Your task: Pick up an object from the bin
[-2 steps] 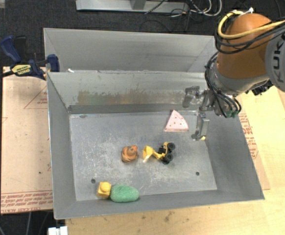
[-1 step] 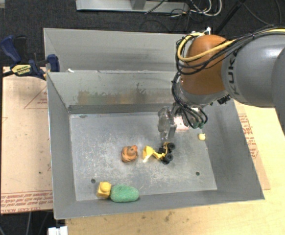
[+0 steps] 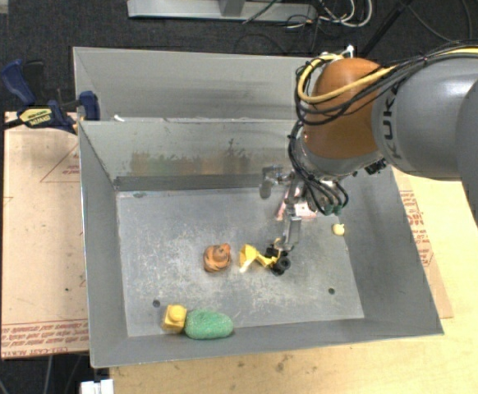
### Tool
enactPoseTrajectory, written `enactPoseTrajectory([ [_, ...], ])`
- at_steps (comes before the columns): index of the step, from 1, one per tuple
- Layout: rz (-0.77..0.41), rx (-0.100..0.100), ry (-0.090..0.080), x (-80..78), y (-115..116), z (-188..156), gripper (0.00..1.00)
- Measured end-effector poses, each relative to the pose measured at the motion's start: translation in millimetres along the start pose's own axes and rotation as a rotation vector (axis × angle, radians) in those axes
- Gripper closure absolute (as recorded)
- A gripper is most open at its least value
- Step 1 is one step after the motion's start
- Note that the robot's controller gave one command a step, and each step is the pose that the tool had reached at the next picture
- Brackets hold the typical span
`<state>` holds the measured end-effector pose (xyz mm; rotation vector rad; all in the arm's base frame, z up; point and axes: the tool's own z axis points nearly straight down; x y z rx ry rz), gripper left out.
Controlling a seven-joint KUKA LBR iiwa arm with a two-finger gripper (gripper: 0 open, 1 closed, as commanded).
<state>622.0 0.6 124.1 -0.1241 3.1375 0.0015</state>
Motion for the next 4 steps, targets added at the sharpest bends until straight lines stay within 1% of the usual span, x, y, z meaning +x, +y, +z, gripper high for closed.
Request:
enactPoseTrajectory([
  [1,0.000,0.000,0.000,0.0,0,0,0.00],
  [2,-0.135,0.000,-0.013,58.5,27,49,1.00],
  [3,-0.135,0.000,-0.013,58.5,27,49,1.00],
  [4,-0.097,-0.001,0.005,56.3,27,8,1.00],
])
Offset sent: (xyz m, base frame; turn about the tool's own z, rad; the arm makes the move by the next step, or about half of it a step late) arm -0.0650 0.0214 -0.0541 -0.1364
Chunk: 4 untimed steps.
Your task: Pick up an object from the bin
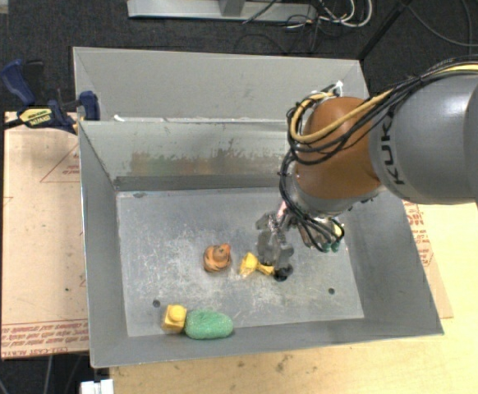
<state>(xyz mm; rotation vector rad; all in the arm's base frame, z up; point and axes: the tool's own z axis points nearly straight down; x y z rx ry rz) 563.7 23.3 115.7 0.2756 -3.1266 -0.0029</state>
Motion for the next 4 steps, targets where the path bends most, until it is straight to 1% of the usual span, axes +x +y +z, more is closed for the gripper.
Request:
enactPoseTrajectory([
  [1,-0.075,0.001,-0.004,10.3,7,-32,0.00],
  [2,-0.075,0.001,-0.004,10.3,7,-32,0.00],
  [3,-0.125,0.001,-0.003,4.1,-2,36,1.00],
  [4,-0.125,0.001,-0.003,4.1,-2,36,1.00],
])
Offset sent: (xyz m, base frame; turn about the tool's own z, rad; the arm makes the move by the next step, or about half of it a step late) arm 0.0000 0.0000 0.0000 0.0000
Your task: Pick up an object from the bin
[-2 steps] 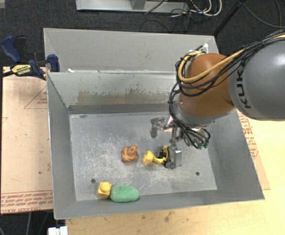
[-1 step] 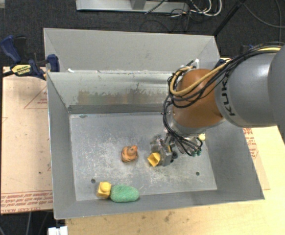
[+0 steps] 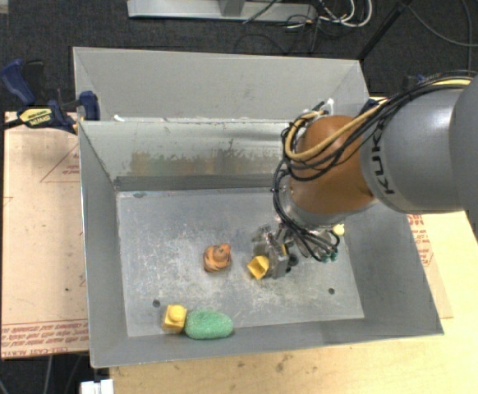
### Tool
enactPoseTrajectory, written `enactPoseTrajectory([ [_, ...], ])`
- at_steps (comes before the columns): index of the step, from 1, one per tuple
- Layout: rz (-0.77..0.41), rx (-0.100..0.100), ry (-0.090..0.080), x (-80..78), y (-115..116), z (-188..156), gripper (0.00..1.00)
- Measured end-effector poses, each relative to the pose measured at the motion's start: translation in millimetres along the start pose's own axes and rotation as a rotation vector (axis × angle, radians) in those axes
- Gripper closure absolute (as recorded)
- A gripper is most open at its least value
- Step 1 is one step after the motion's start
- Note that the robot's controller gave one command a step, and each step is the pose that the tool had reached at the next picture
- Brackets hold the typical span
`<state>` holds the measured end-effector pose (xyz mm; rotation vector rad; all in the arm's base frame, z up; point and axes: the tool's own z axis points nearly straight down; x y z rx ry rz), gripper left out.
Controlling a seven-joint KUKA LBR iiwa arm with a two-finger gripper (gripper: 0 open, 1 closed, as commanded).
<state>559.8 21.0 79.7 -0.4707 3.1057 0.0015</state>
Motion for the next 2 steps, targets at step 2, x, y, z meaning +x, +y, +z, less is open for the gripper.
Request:
enactPoseTrajectory([
  [2,0.033,0.001,-0.003,-18.1,7,-126,1.00],
])
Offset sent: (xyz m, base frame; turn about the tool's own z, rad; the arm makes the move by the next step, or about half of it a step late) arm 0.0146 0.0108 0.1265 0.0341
